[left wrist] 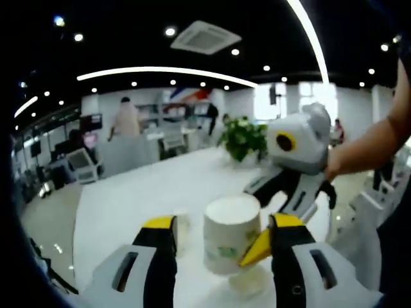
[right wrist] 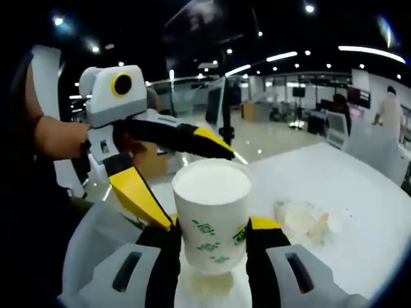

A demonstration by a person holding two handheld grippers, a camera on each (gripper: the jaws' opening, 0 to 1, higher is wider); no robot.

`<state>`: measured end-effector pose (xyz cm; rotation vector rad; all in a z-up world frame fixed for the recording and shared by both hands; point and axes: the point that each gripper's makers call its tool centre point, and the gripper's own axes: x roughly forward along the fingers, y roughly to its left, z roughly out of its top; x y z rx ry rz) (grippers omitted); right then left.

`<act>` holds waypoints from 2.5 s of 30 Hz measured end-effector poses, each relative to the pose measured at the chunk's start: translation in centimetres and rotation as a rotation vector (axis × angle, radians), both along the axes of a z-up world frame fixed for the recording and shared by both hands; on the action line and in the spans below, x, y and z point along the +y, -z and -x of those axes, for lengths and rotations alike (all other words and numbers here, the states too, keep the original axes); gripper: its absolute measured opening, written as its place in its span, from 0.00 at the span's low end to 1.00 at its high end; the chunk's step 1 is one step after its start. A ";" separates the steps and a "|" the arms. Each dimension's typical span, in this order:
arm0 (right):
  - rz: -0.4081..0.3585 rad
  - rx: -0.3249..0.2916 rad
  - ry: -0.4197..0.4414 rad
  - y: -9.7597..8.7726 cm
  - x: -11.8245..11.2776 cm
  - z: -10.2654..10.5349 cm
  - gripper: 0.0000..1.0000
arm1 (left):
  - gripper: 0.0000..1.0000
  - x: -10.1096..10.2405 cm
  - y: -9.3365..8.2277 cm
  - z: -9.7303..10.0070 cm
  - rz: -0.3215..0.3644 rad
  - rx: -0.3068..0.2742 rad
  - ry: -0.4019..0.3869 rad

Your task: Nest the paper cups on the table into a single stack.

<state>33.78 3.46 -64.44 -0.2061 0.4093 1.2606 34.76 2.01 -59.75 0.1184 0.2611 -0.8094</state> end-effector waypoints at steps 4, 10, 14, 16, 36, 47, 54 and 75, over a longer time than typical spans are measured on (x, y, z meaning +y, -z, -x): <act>0.003 -0.005 -0.017 -0.1 0.3 0.4 0.36 | 0.51 -0.4 0.0 0.0 0.005 0.003 0.010; 0.009 -0.023 -0.049 -0.1 0.8 1.2 0.36 | 0.47 -0.5 0.2 0.2 0.008 0.021 0.024; 0.000 -0.023 -0.049 -0.2 0.8 1.2 0.36 | 0.42 -0.7 0.1 0.4 0.004 0.002 0.037; -0.004 -0.015 -0.045 -0.2 0.7 1.1 0.36 | 0.40 -0.8 0.0 0.5 0.006 0.002 0.042; -0.062 -0.108 0.008 -2.0 0.0 -0.2 0.50 | 0.38 -0.3 -1.9 -0.1 0.018 -0.042 0.049; -0.278 -0.014 0.115 -4.6 -3.1 -0.7 0.69 | 0.38 -0.2 -4.7 0.9 0.163 -0.087 0.143; -0.393 0.070 0.132 -5.4 -4.6 0.6 0.68 | 0.38 0.3 -6.8 0.9 0.279 -0.110 0.143; -0.488 0.155 -0.011 -9.1 -3.9 3.2 0.36 | 0.38 0.6 -8.3 1.7 0.417 -0.064 0.201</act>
